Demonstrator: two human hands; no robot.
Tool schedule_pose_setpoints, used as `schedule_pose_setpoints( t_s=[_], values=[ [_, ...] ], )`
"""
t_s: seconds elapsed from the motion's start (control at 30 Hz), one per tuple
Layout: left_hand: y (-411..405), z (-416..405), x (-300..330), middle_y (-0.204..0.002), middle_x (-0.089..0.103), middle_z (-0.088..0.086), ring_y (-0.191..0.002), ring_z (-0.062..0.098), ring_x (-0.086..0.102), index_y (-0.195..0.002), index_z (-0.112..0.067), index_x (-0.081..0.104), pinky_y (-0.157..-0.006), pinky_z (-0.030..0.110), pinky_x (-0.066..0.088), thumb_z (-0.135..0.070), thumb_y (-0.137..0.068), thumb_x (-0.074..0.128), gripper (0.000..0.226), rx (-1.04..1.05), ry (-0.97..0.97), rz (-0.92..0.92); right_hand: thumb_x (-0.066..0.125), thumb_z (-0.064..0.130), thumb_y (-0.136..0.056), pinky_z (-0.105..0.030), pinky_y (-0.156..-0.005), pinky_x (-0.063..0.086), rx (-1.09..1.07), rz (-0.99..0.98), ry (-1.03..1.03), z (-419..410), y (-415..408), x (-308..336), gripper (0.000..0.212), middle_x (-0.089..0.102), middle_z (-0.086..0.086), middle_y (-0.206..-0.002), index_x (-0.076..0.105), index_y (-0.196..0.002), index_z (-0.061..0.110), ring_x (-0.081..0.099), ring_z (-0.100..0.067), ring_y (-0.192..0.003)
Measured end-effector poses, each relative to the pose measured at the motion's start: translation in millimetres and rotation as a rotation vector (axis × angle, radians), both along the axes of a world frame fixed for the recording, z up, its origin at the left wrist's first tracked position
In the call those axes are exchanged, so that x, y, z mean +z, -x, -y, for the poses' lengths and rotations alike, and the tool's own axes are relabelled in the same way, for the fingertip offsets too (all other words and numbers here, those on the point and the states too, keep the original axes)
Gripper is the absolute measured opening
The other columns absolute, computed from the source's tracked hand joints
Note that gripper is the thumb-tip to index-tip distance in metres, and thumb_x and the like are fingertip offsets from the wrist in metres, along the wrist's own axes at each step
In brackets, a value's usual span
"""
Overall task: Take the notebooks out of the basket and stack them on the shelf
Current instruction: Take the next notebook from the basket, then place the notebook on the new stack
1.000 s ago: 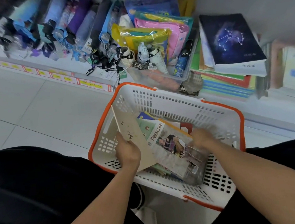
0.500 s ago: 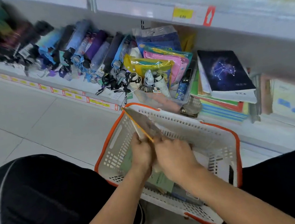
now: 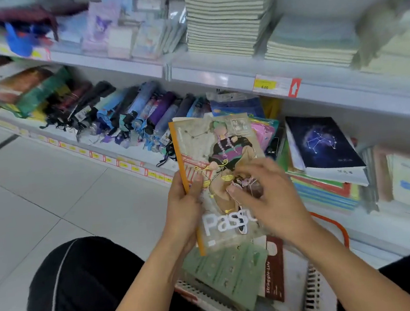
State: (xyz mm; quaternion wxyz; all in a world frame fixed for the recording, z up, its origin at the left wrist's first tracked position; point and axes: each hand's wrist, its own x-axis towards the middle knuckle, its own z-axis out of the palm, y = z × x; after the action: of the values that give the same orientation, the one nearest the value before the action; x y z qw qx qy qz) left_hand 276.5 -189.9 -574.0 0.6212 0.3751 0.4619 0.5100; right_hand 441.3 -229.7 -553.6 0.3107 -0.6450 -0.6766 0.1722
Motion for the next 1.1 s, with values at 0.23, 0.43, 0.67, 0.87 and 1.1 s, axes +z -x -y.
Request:
schedule_pose_setpoints(
  t_s=[0.23,0.43,0.67,0.87,1.1],
  values=[
    [-14,-45,83,-0.116,0.071,0.01,-0.106,0.028,0.068,-0.127,-0.013,0.059,-0.086,0.042,0.057,-0.027,-0.1,0.049,0.032,-0.112,-0.164,0.078,0.058,0.034,-0.091,-0.049,-0.063,0.059,0.002,-1.031,0.218,1,-49,64,0.037,0.073,-0.011,-0.11,0.062,-0.124,0.018,0.072,-0.036,-0.085],
    [-81,-100,174,-0.09,0.069,-0.013,-0.074,0.008,0.066,-0.106,-0.028,0.058,-0.066,0.03,0.055,-0.046,-0.091,0.06,0.023,-0.425,-0.281,-0.313,0.05,0.018,-0.102,-0.026,-0.037,0.047,-0.273,-1.147,-0.129,-39,-105,132,0.023,0.072,-0.009,-0.105,0.058,-0.124,0.017,0.069,-0.022,-0.061],
    [-159,-166,175,-0.079,0.061,0.008,-0.062,0.014,0.056,-0.09,-0.002,0.062,-0.059,0.019,0.058,-0.002,-0.089,0.065,0.004,-0.444,-0.234,-0.108,0.053,0.001,-0.099,-0.026,-0.046,0.056,-0.478,-1.209,0.038,-116,-180,182,0.006,0.059,-0.014,-0.113,0.058,-0.095,0.001,0.063,-0.022,-0.083],
    [-197,-212,147,-0.096,0.071,0.014,-0.083,0.021,0.069,-0.105,0.003,0.065,-0.067,0.019,0.058,0.003,-0.081,0.073,0.025,-0.368,-0.216,-0.14,0.076,-0.011,-0.076,-0.023,-0.053,0.056,-0.555,-0.899,0.084,-152,-200,163,0.046,0.063,-0.021,-0.107,0.052,-0.115,-0.014,0.066,-0.022,-0.078],
    [-214,-253,135,-0.063,0.059,0.009,-0.067,0.032,0.065,-0.074,-0.005,0.065,-0.073,0.048,0.06,0.009,-0.082,0.067,0.016,-0.241,-0.45,-0.587,0.08,0.016,-0.081,-0.019,-0.046,0.049,-0.665,-0.359,0.13,-180,-212,152,0.027,0.07,-0.014,-0.088,0.058,-0.089,0.002,0.065,-0.018,-0.062]
  ],
)
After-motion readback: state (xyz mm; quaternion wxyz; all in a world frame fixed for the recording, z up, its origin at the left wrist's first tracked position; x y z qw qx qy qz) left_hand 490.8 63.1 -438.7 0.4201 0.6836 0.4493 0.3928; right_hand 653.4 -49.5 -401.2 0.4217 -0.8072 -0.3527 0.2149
